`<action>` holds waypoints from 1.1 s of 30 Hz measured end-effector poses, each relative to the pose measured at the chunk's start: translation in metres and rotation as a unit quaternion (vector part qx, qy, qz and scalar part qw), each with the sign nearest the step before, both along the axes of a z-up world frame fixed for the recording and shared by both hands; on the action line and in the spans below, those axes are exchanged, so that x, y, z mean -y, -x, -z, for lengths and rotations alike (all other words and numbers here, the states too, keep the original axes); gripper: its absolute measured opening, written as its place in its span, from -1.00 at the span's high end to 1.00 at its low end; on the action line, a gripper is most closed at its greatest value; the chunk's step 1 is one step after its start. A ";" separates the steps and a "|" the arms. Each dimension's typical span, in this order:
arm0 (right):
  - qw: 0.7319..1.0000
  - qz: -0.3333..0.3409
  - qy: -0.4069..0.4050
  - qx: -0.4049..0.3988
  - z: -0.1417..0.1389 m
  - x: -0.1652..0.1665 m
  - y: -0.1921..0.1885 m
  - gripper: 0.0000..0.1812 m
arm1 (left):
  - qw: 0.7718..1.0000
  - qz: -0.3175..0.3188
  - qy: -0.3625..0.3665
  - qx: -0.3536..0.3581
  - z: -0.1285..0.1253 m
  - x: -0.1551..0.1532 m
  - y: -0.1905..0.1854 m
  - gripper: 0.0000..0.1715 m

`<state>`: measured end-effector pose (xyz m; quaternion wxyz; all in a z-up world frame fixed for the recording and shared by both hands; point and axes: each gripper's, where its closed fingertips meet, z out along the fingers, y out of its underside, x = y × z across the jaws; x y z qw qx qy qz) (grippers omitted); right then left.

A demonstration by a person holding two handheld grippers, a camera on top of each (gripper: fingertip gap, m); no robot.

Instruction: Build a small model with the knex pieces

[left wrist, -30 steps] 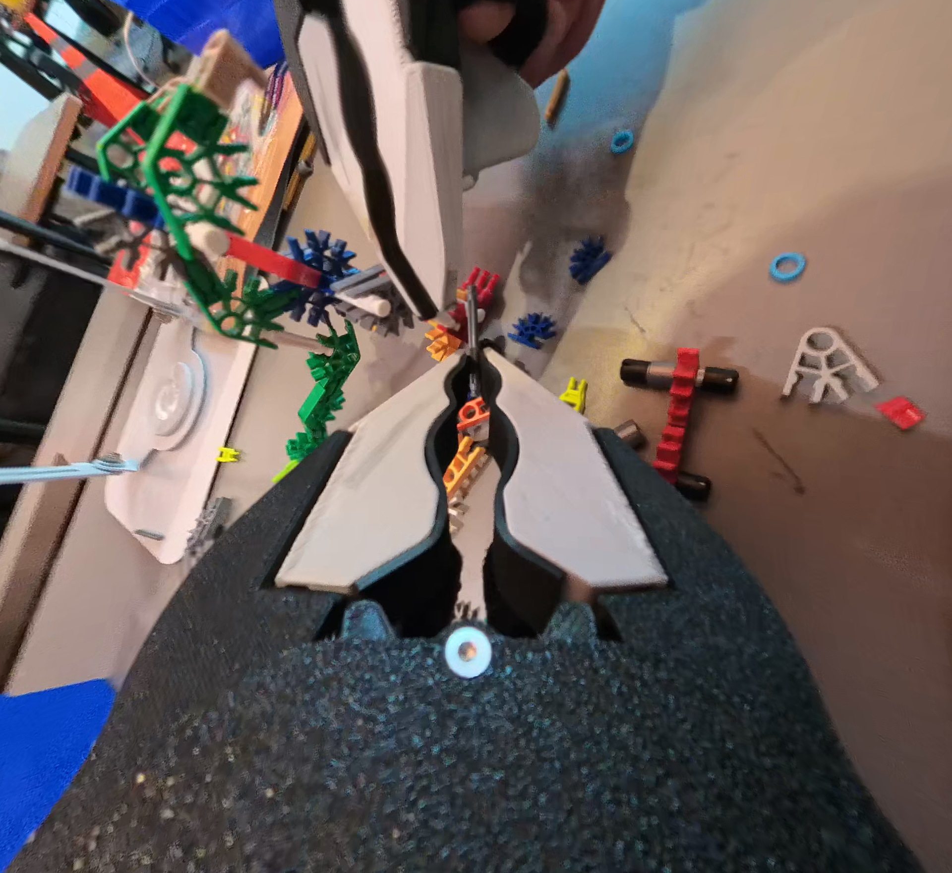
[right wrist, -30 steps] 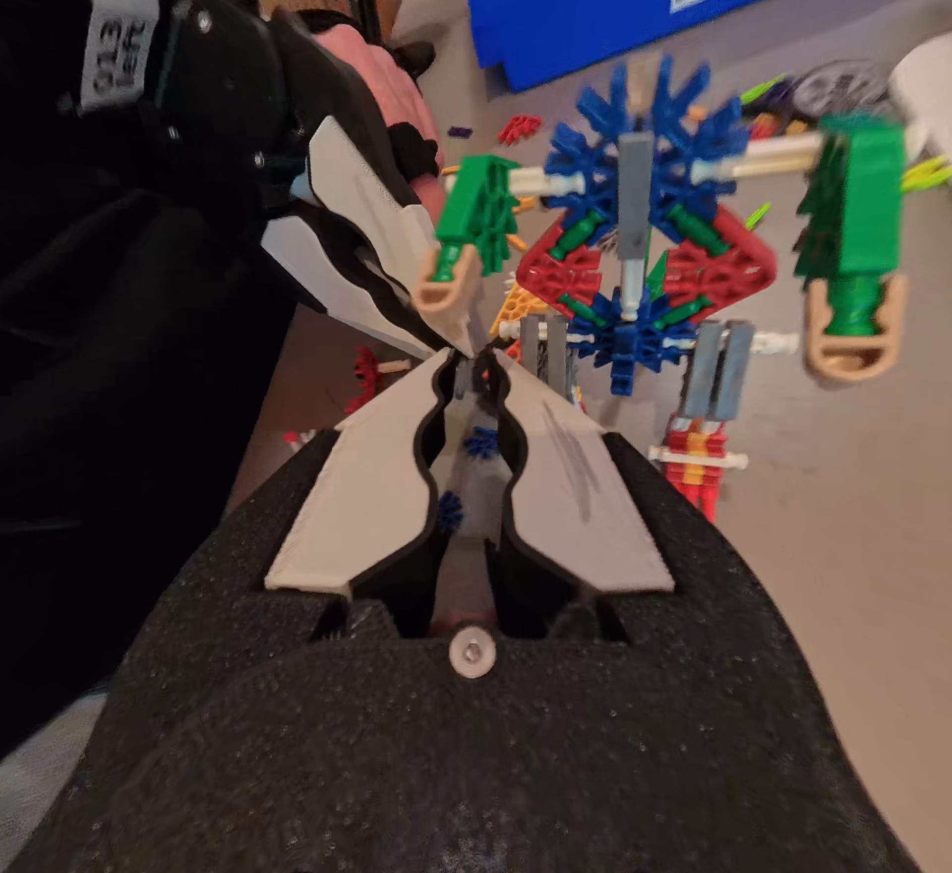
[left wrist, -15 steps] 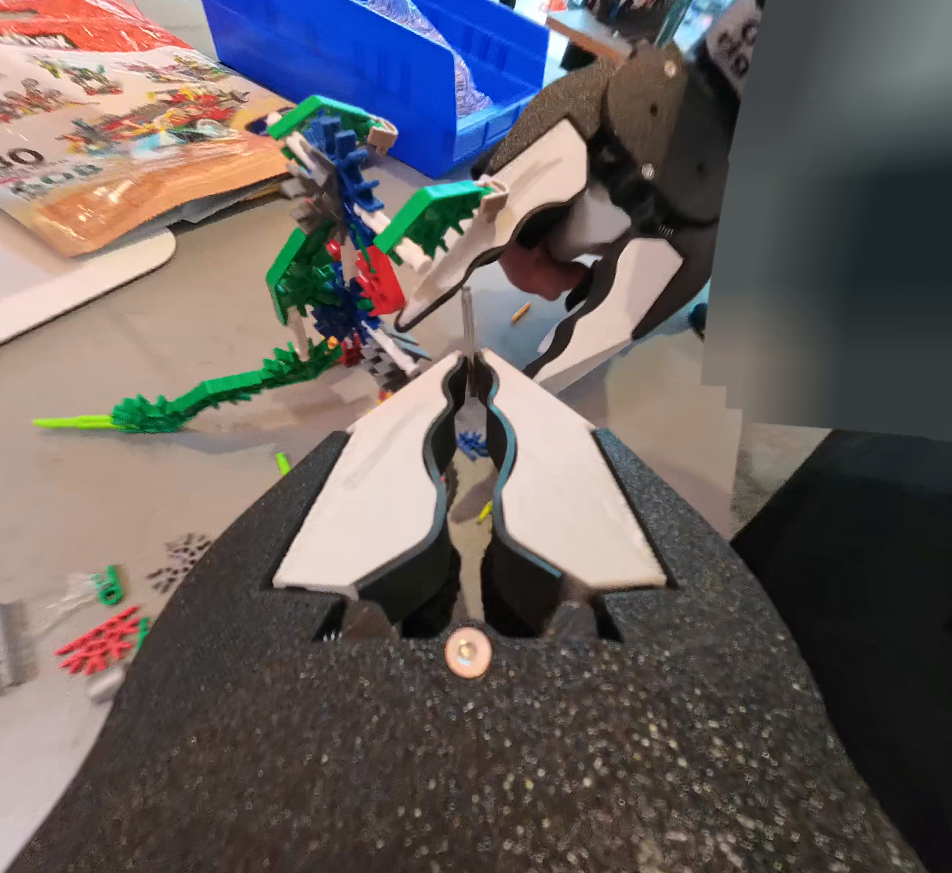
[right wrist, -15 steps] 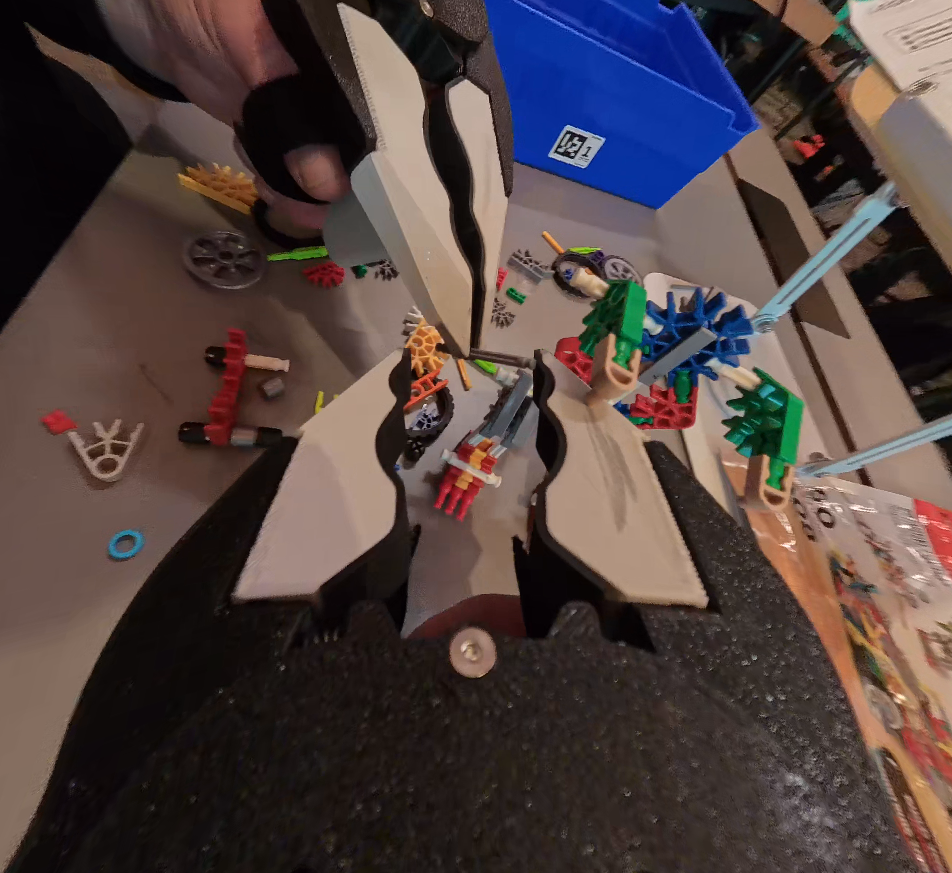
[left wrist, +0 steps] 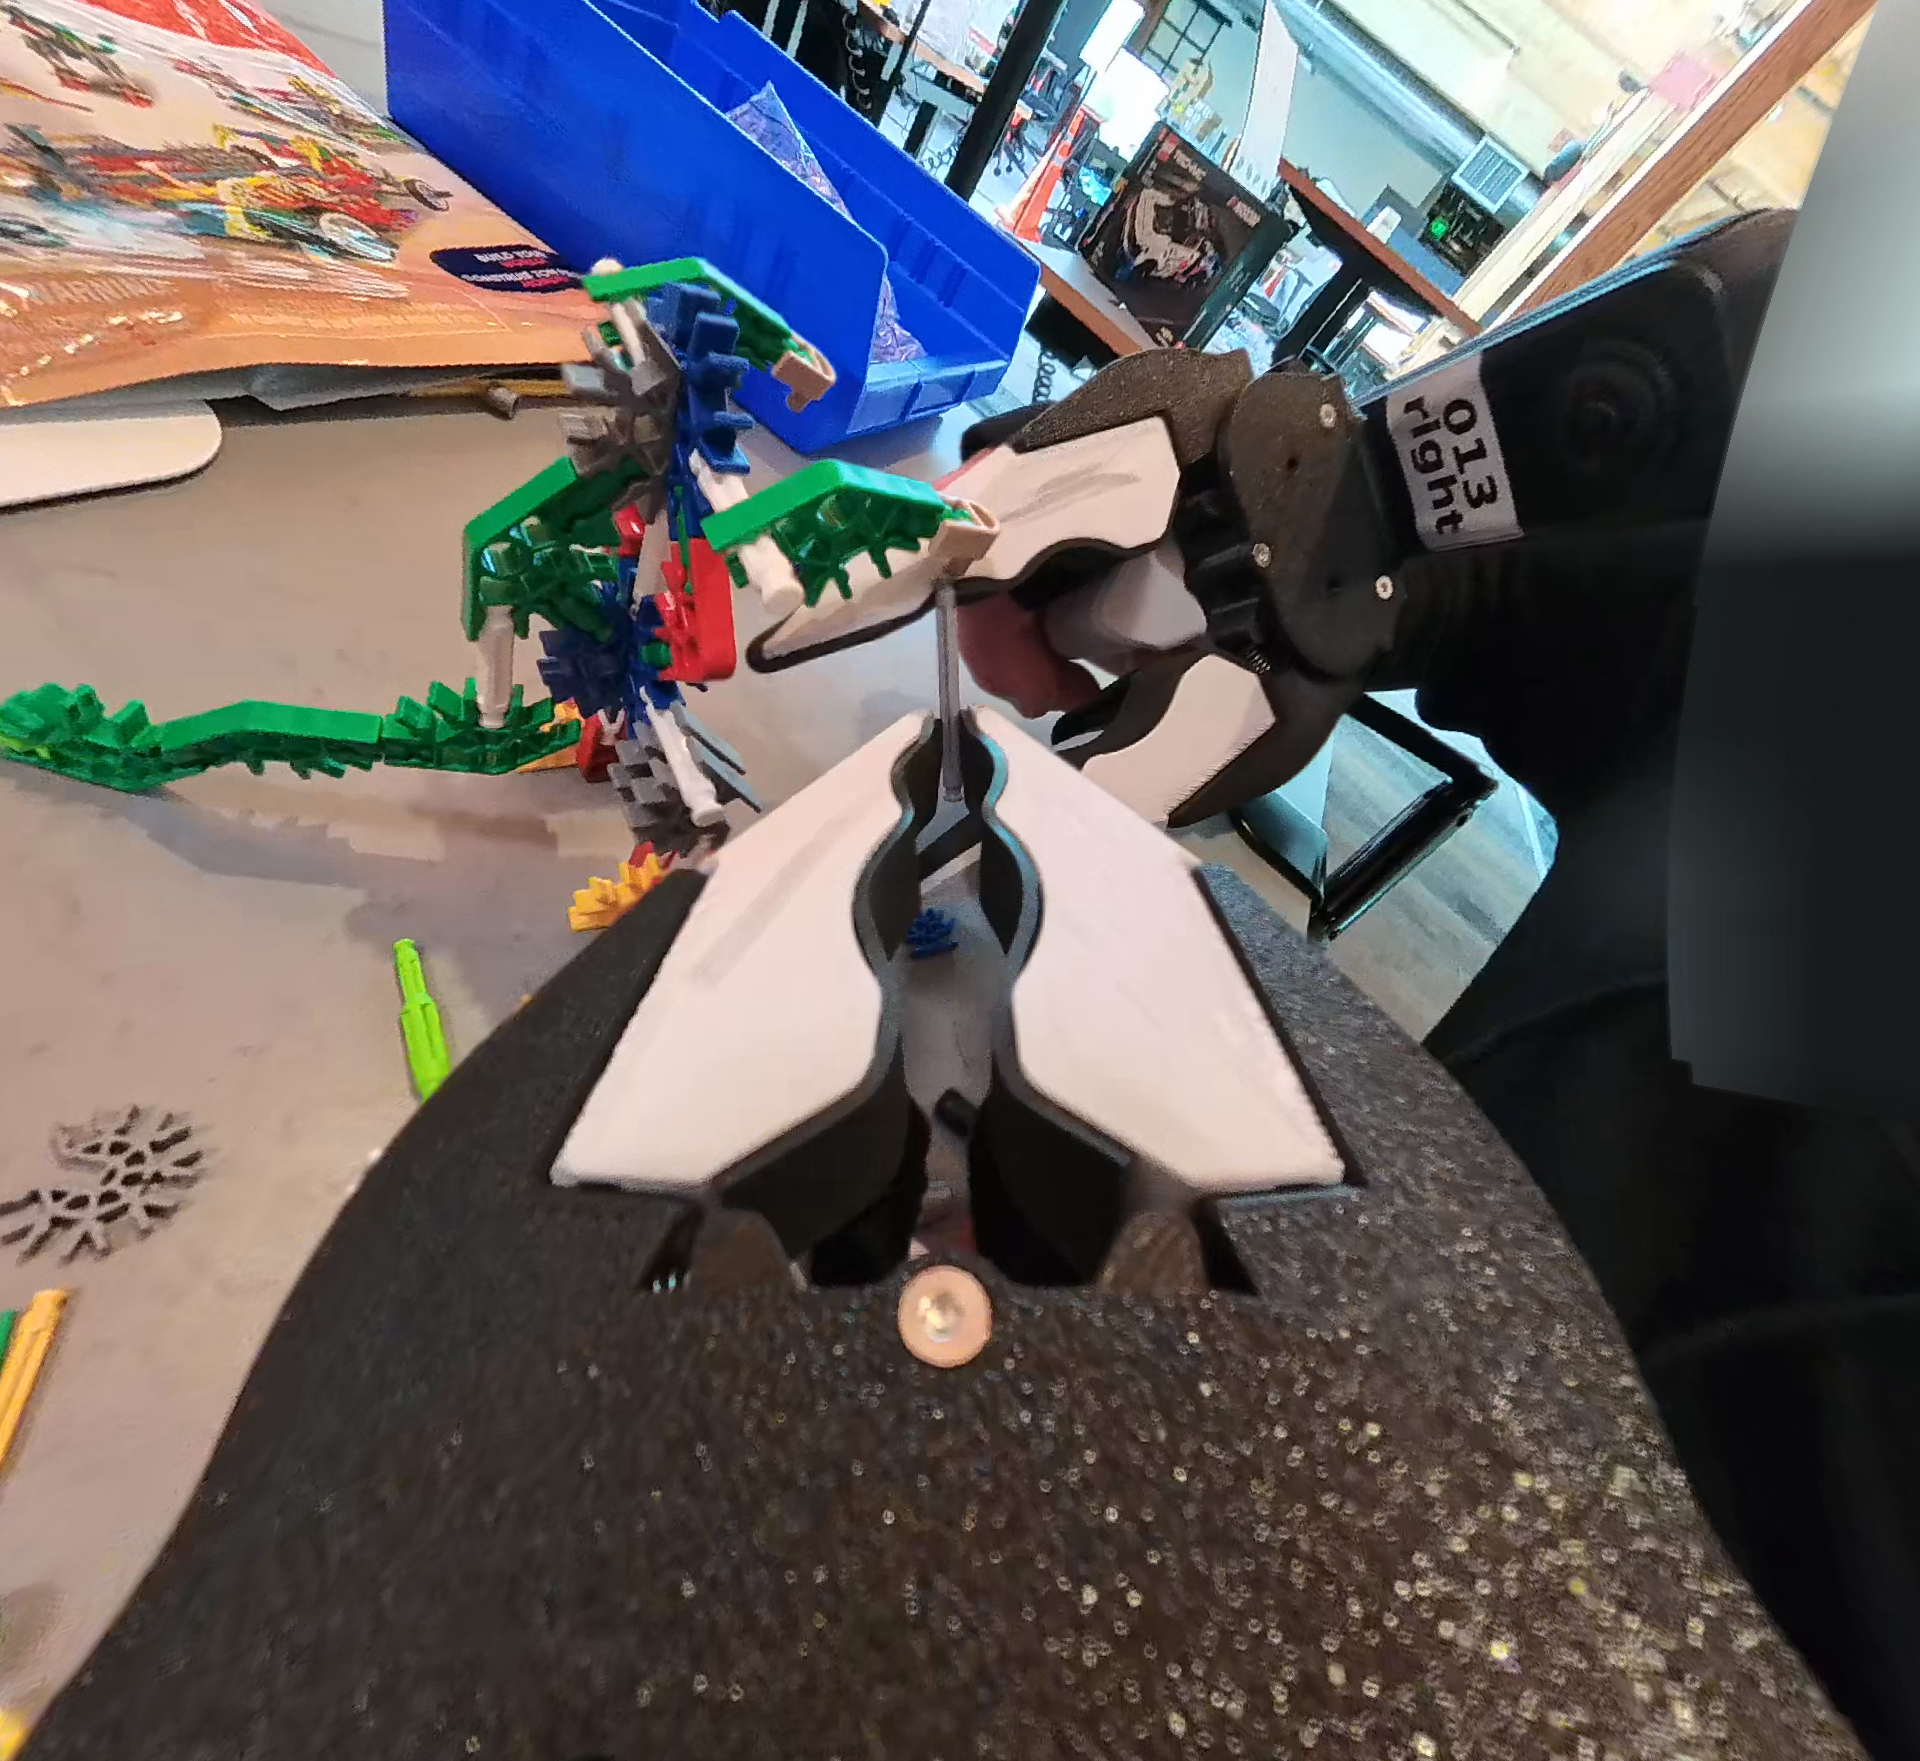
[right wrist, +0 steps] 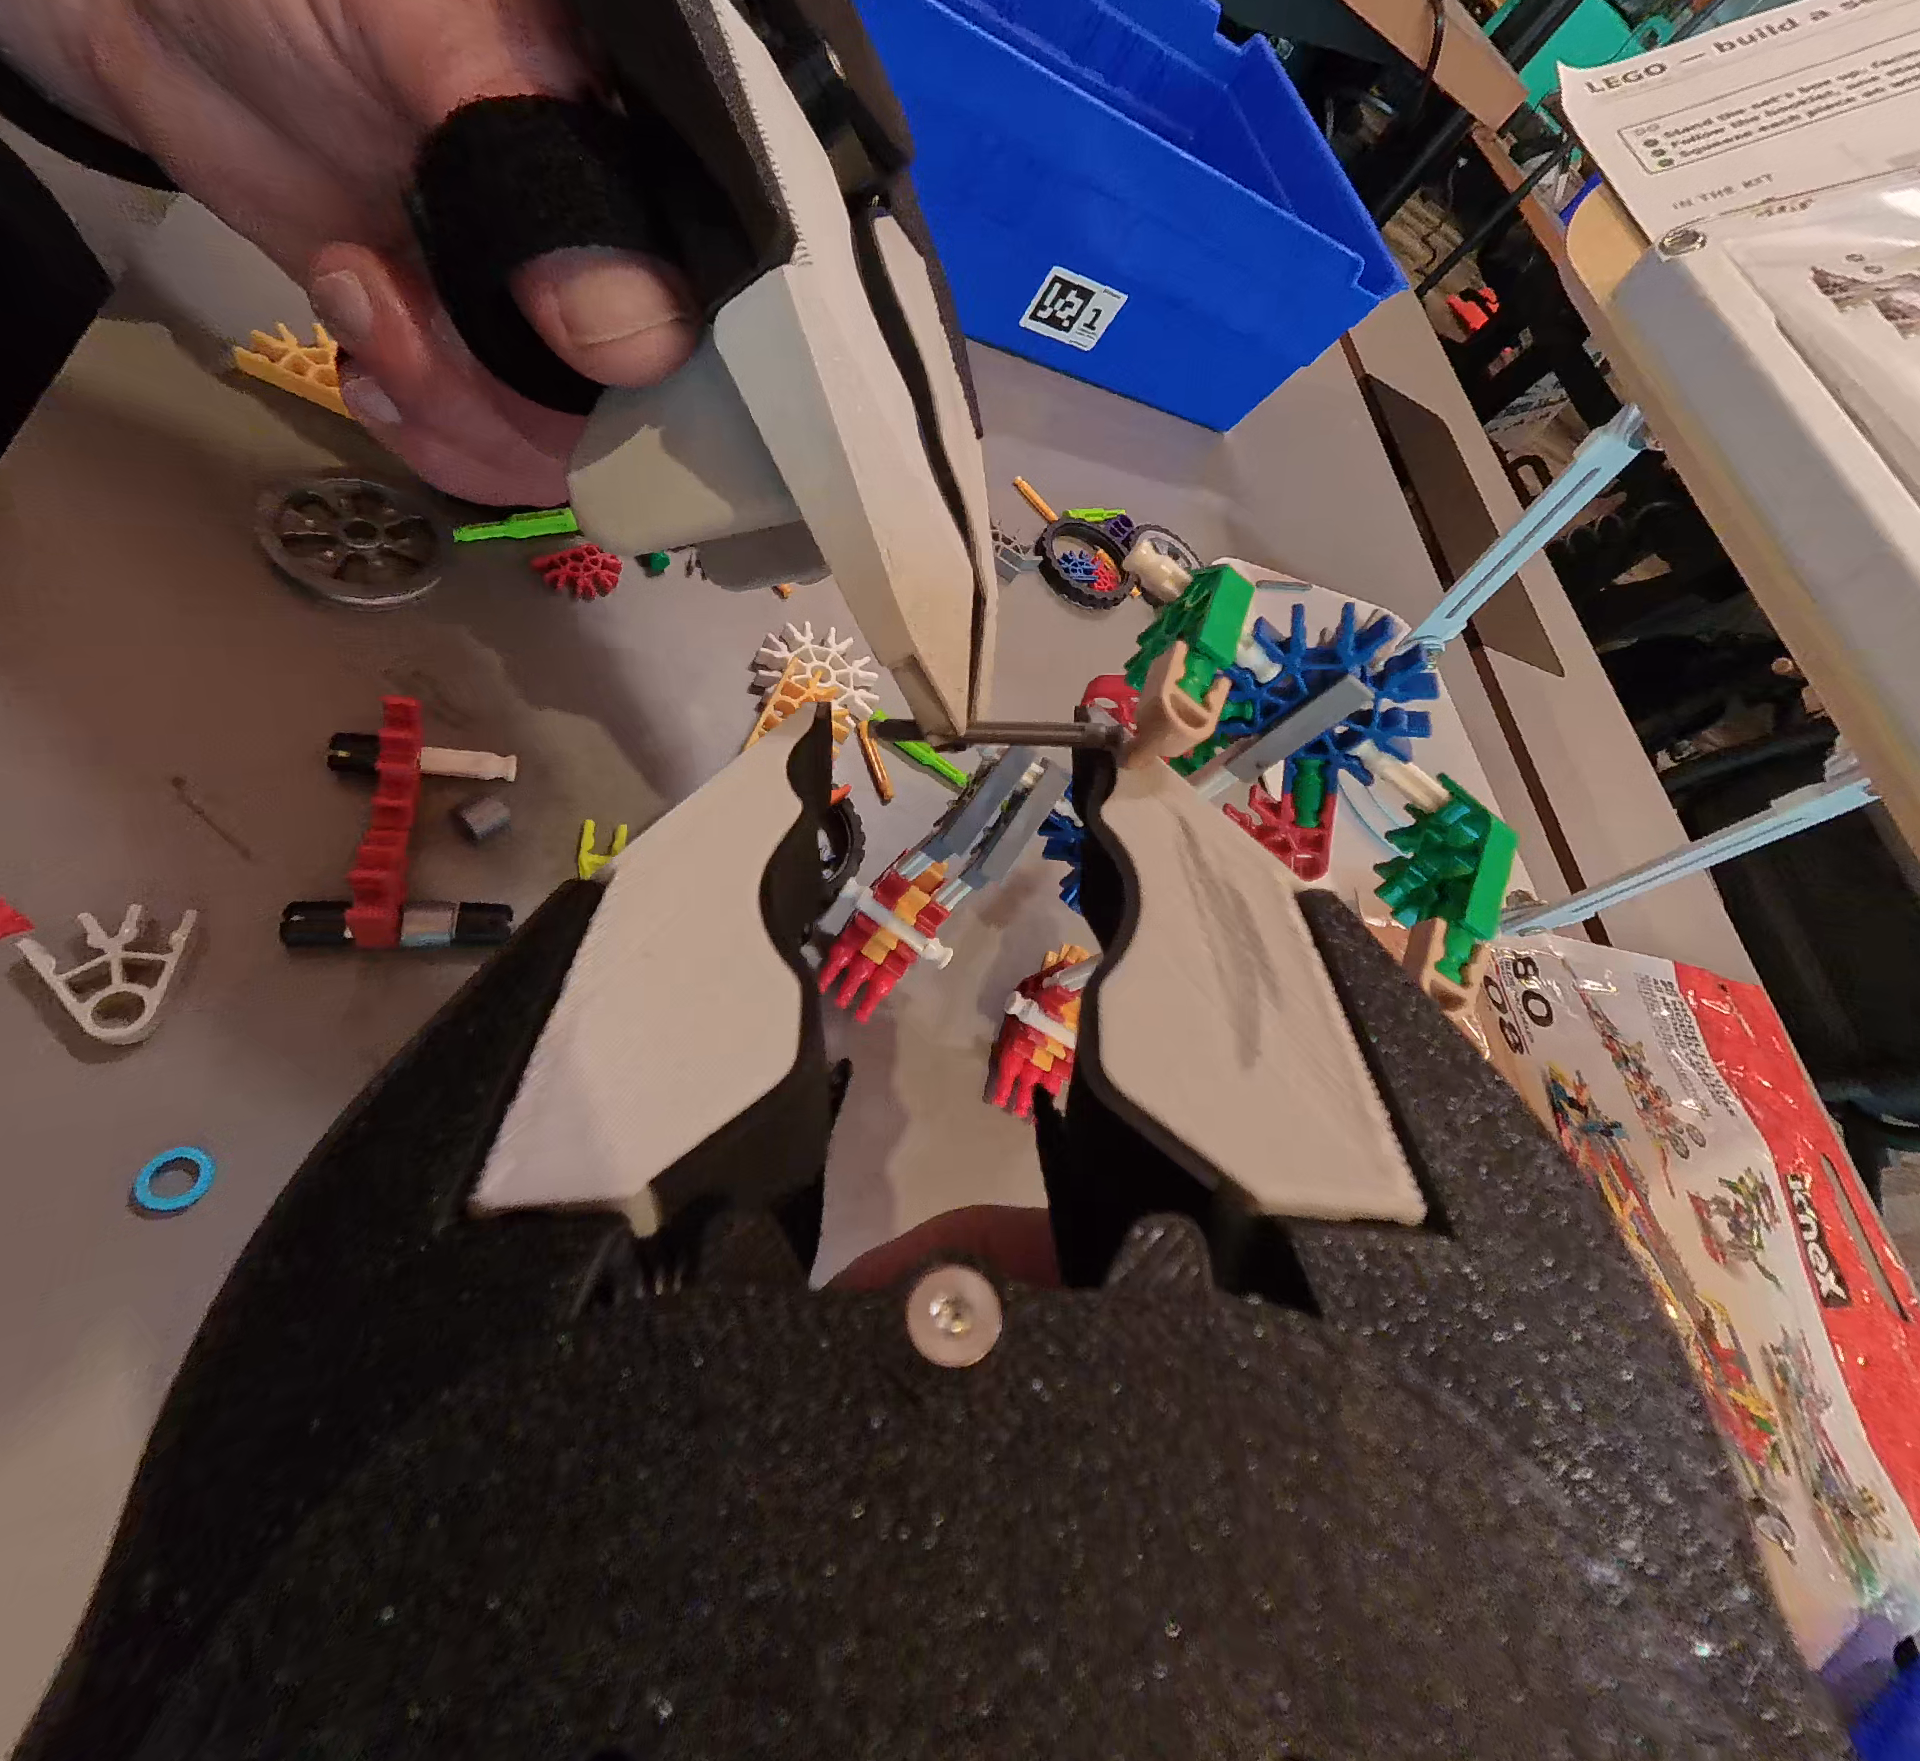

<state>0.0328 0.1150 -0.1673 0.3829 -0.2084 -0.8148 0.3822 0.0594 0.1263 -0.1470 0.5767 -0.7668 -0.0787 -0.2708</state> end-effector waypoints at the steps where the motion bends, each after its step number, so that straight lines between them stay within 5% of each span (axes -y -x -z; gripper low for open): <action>1: 1.000 0.000 -0.001 -0.002 0.000 0.001 0.000 0.50 | 1.000 0.000 0.001 0.001 0.000 0.000 -0.001 1.00; 20: 1.000 -0.011 -0.015 -0.007 0.001 0.004 -0.003 0.52 | 0.998 0.003 0.017 0.058 0.009 0.002 -0.008 0.99; 26: 0.998 -0.037 0.001 0.042 0.014 0.005 -0.009 0.52 | 0.990 0.025 0.080 -0.111 0.030 0.018 -0.003 0.88; 33: 0.991 -0.071 0.027 0.108 0.028 0.006 -0.018 0.52 | 0.939 0.109 0.128 -0.301 0.059 0.038 -0.016 0.86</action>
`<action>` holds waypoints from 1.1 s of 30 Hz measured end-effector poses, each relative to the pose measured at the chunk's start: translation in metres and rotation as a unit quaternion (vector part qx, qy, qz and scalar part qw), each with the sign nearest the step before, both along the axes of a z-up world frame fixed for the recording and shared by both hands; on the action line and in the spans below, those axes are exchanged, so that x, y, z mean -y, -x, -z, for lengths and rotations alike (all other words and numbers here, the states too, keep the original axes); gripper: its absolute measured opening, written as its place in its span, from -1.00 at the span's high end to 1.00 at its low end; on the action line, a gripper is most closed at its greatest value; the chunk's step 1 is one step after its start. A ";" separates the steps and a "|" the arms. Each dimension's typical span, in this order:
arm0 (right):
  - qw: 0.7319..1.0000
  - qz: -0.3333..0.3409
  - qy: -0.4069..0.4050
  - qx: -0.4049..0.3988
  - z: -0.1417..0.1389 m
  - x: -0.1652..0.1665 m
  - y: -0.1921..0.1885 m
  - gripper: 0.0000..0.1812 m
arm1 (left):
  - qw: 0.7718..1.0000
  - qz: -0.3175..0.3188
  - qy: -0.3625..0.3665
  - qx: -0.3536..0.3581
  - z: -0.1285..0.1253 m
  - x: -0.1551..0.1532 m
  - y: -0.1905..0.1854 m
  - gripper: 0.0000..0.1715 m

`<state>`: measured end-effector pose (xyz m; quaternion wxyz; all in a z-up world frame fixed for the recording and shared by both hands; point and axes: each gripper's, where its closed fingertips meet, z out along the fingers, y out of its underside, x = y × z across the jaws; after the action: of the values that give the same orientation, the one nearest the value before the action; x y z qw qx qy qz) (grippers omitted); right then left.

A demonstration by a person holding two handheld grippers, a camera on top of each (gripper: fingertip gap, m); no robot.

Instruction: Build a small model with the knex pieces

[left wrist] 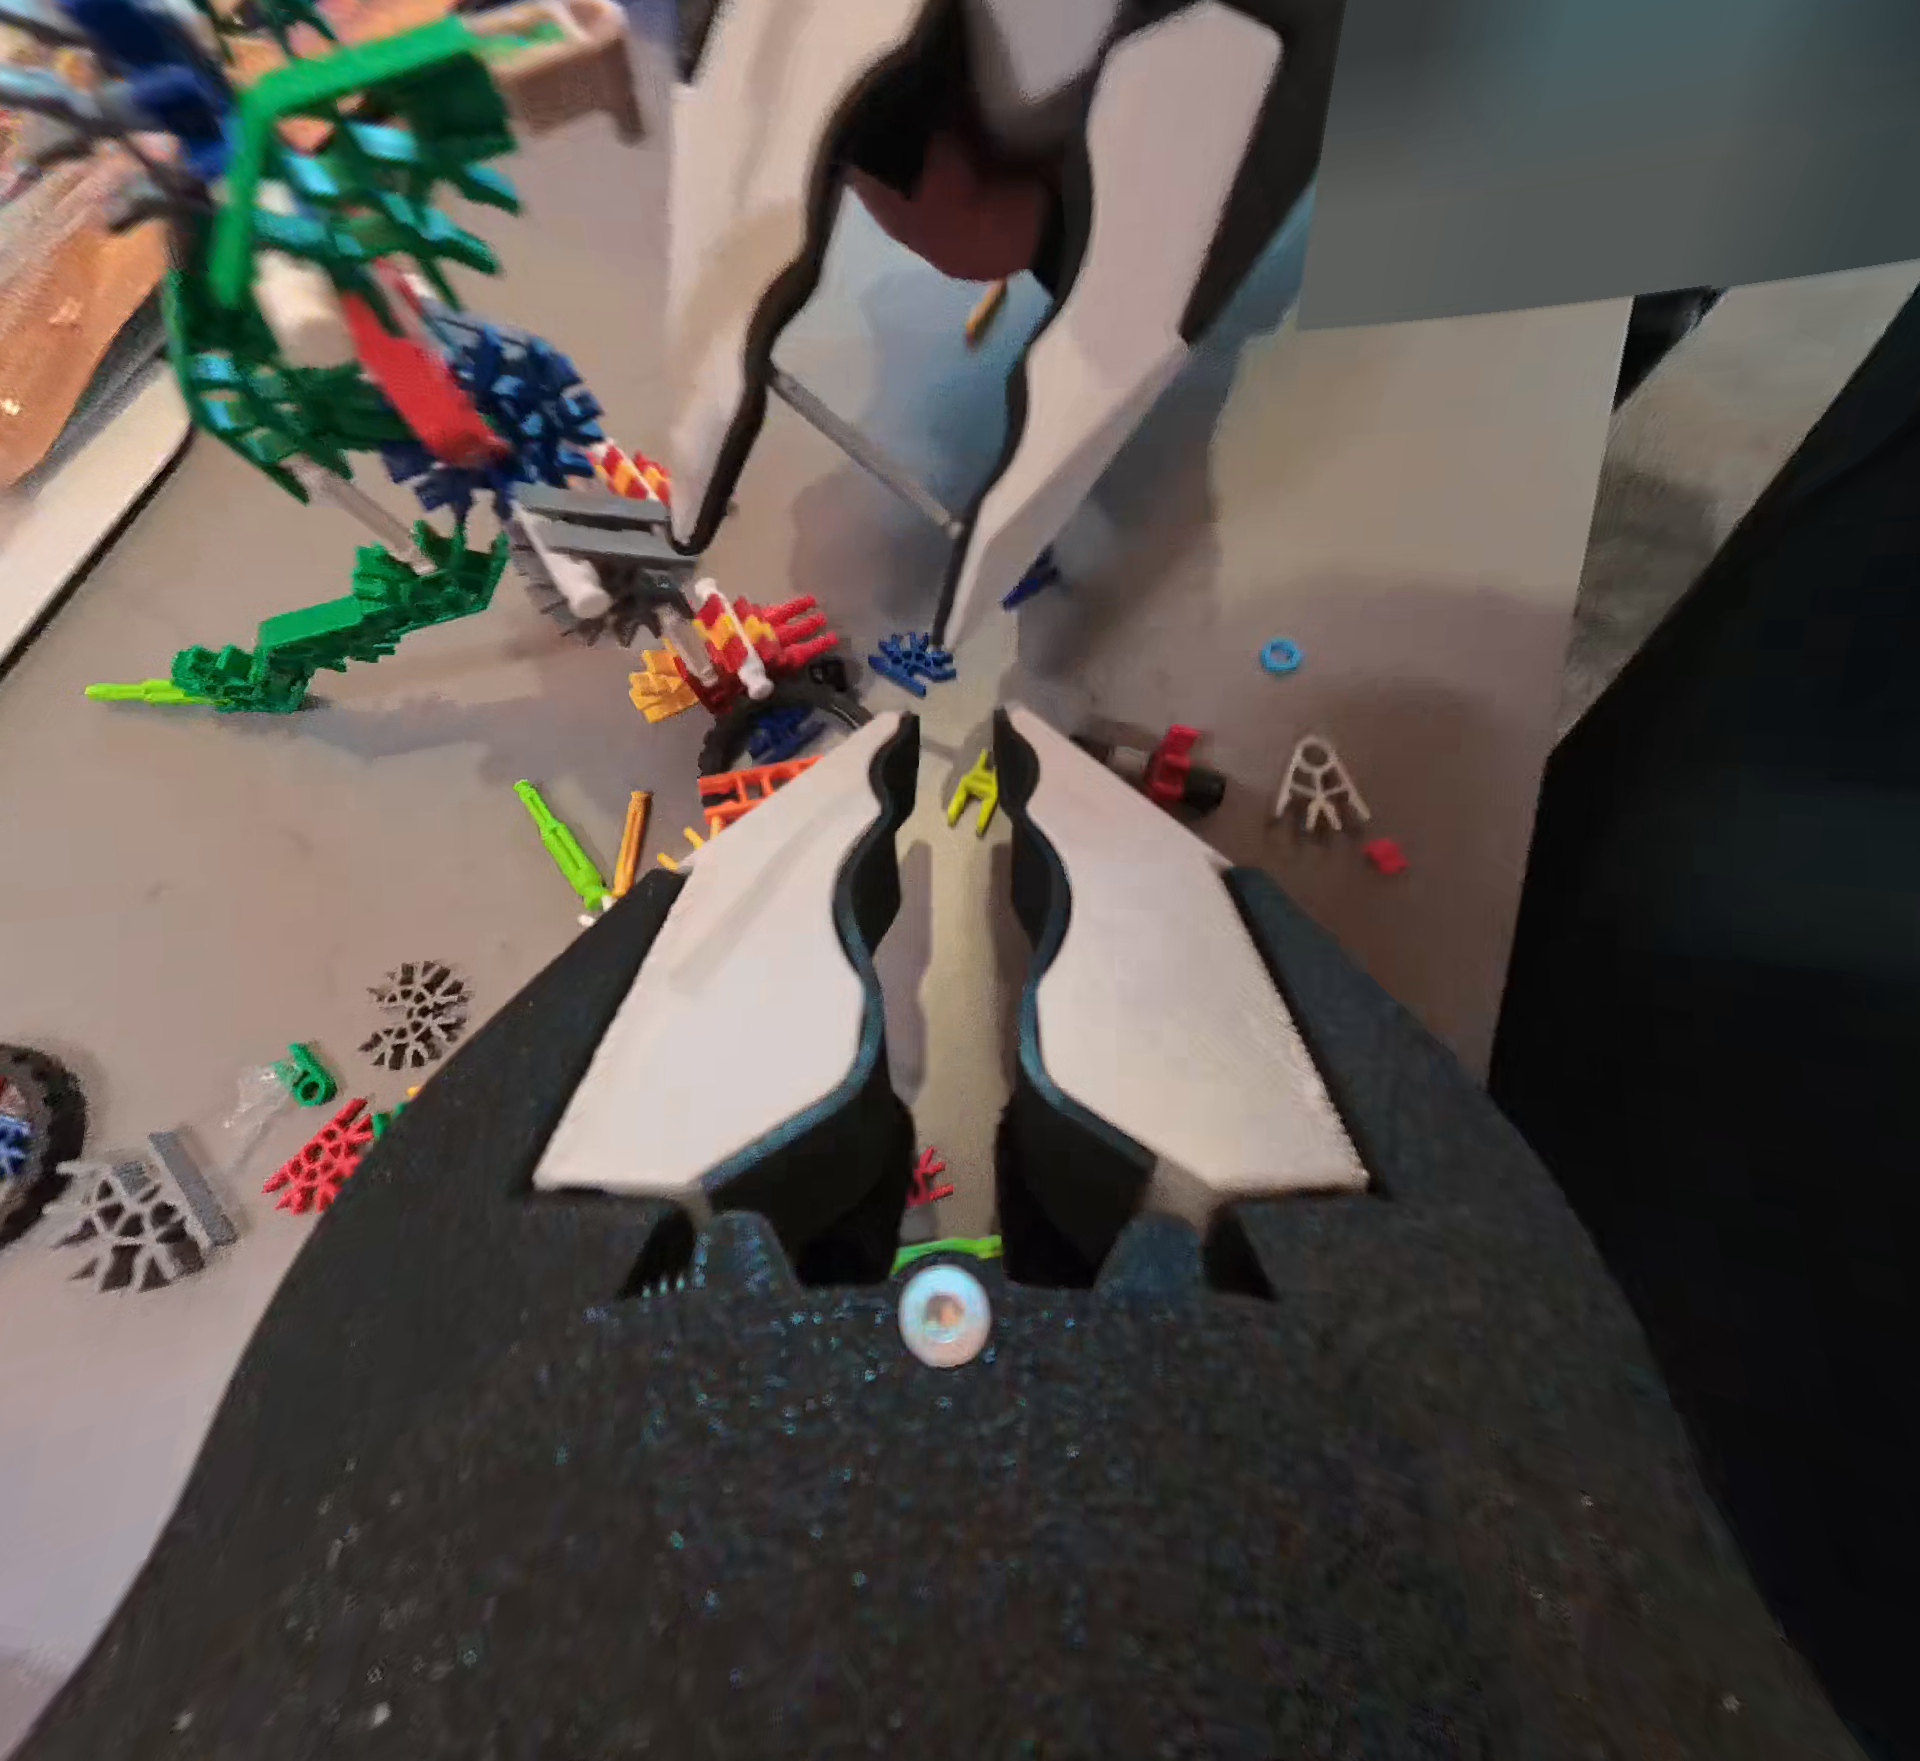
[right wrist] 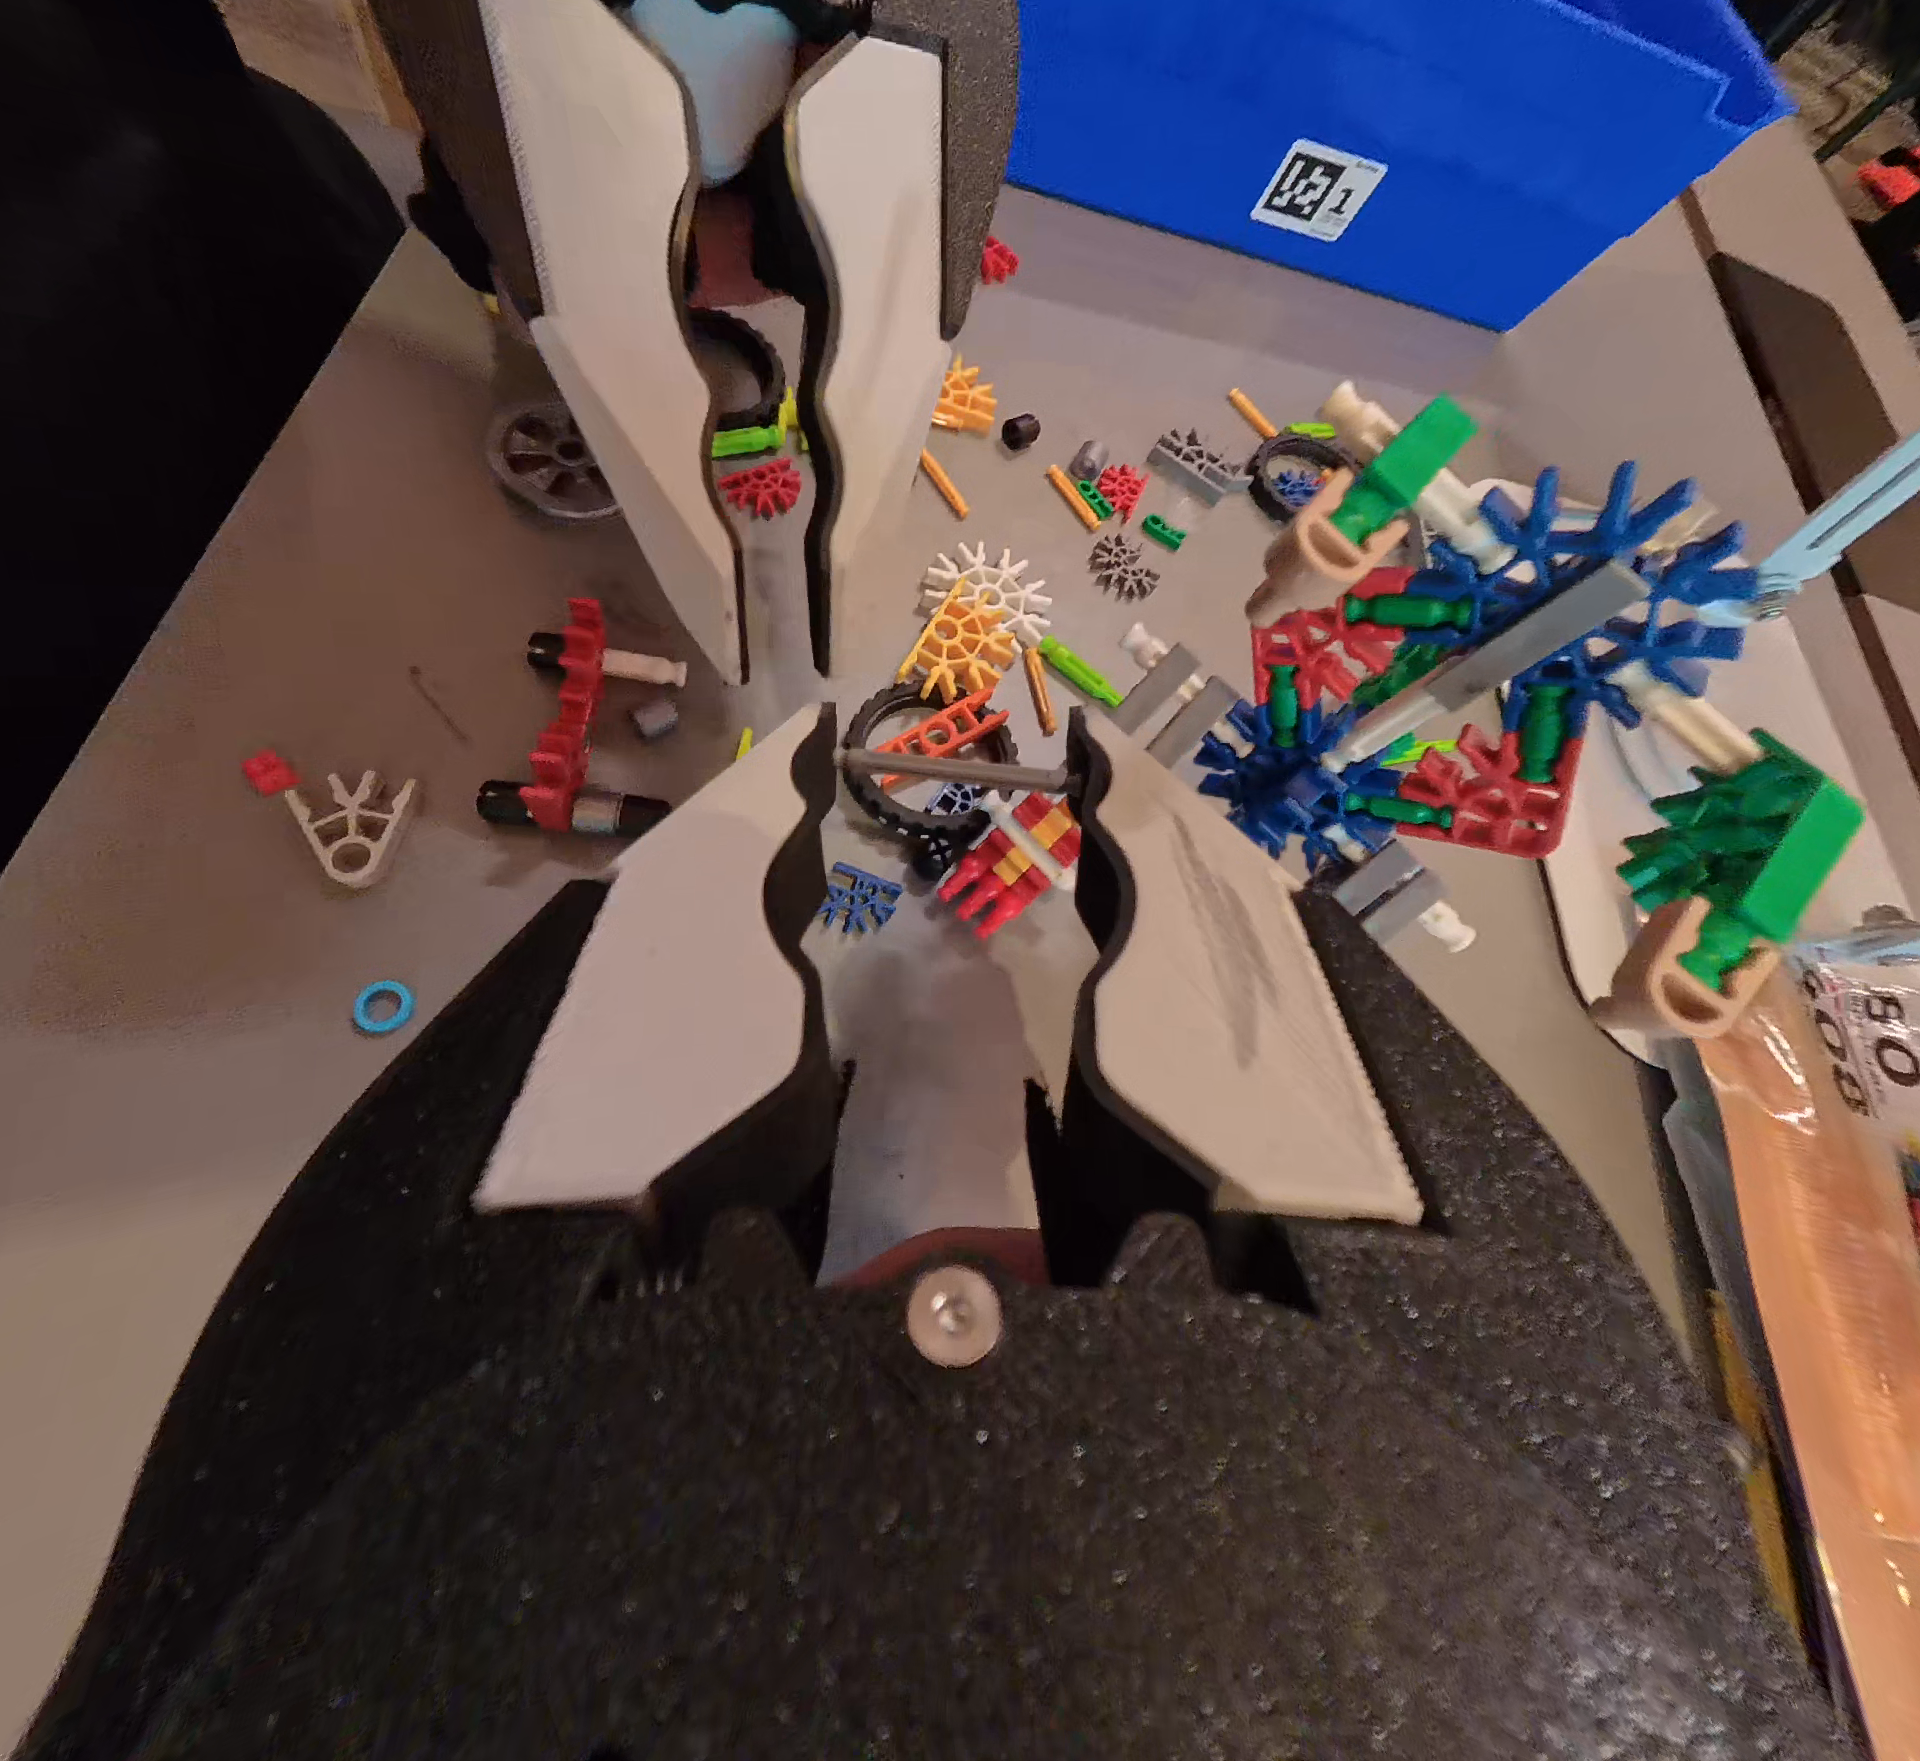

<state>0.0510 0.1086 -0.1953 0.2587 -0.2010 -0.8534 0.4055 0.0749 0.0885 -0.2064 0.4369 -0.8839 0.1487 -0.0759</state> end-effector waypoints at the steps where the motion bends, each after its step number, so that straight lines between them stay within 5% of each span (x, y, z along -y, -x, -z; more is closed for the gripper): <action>1: 1.000 -0.004 0.002 0.006 0.002 0.000 -0.001 0.52 | 1.000 0.011 0.005 -0.018 0.005 0.001 -0.002 0.86; 5: 1.000 -0.015 0.004 0.018 0.006 0.003 -0.005 0.52 | 0.996 0.025 0.028 -0.076 0.020 -0.001 -0.001 0.87; 23: 0.999 -0.034 -0.006 0.014 0.010 0.006 -0.010 0.52 | 0.991 0.046 0.072 -0.105 0.044 0.003 -0.001 0.92; 33: 0.998 -0.042 -0.018 -0.033 -0.001 0.009 -0.010 0.52 | 0.990 0.003 0.002 0.139 -0.007 -0.003 0.000 0.92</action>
<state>0.0609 0.0992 -0.1941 0.2734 -0.1469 -0.8589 0.4073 0.0754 0.0916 -0.1998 0.4516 -0.8649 0.0890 -0.2000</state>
